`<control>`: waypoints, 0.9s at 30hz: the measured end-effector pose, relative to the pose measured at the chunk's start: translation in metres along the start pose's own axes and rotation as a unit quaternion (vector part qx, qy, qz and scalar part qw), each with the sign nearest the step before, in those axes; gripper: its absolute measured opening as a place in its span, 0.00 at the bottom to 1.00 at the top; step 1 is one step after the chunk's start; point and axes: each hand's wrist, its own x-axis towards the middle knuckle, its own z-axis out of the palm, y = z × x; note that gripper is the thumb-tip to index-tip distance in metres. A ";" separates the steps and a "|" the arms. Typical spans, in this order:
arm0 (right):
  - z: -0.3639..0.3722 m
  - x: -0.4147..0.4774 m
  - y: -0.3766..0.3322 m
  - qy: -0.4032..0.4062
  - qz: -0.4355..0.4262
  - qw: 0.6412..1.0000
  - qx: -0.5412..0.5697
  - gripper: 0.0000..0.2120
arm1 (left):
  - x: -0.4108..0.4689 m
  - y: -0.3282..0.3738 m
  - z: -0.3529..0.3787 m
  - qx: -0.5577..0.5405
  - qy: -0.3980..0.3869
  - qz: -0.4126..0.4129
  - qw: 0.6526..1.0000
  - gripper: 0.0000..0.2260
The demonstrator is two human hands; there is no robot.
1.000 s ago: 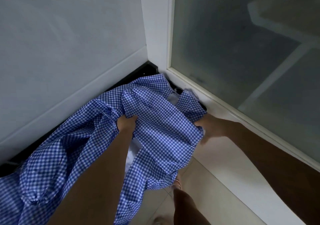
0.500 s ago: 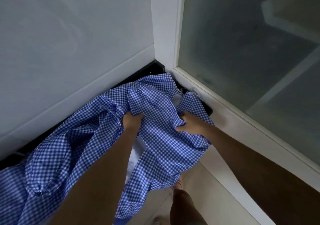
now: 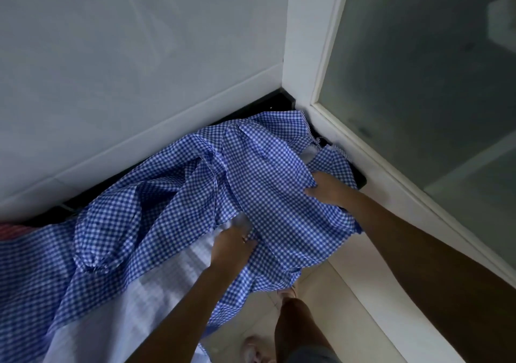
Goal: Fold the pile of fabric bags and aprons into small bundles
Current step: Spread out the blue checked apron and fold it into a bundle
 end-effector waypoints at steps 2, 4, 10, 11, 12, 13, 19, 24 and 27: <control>0.001 -0.004 0.003 0.063 0.011 0.998 0.019 0.15 | 0.007 0.001 -0.003 -0.055 -0.003 0.013 0.998 0.16; 0.002 -0.005 0.012 0.106 0.008 0.994 0.029 0.17 | 0.017 0.005 -0.011 -0.097 0.027 0.003 0.995 0.10; -0.019 -0.014 0.034 0.016 0.032 0.992 0.123 0.19 | 0.057 0.005 -0.037 0.023 0.027 -0.008 0.999 0.09; -0.024 -0.015 0.036 -0.005 0.042 0.991 0.130 0.20 | 0.060 0.005 -0.039 0.066 0.015 0.002 0.998 0.10; -0.029 -0.014 0.037 -0.026 0.045 0.992 0.114 0.21 | 0.061 0.004 -0.038 0.100 0.007 0.010 0.995 0.10; -0.032 -0.011 0.037 -0.044 0.044 0.995 0.080 0.21 | 0.063 0.004 -0.036 0.116 0.008 0.015 0.993 0.11; -0.032 0.019 0.009 0.029 -0.006 0.990 0.139 0.27 | 0.073 -0.011 -0.012 0.174 0.164 0.178 0.955 0.35; -0.024 0.045 -0.012 -0.005 0.055 0.977 0.205 0.15 | 0.083 -0.024 -0.005 0.269 0.119 0.304 0.906 0.47; -0.023 0.054 -0.013 -0.042 0.087 0.994 0.056 0.13 | 0.090 -0.032 -0.003 0.281 0.053 0.311 0.906 0.40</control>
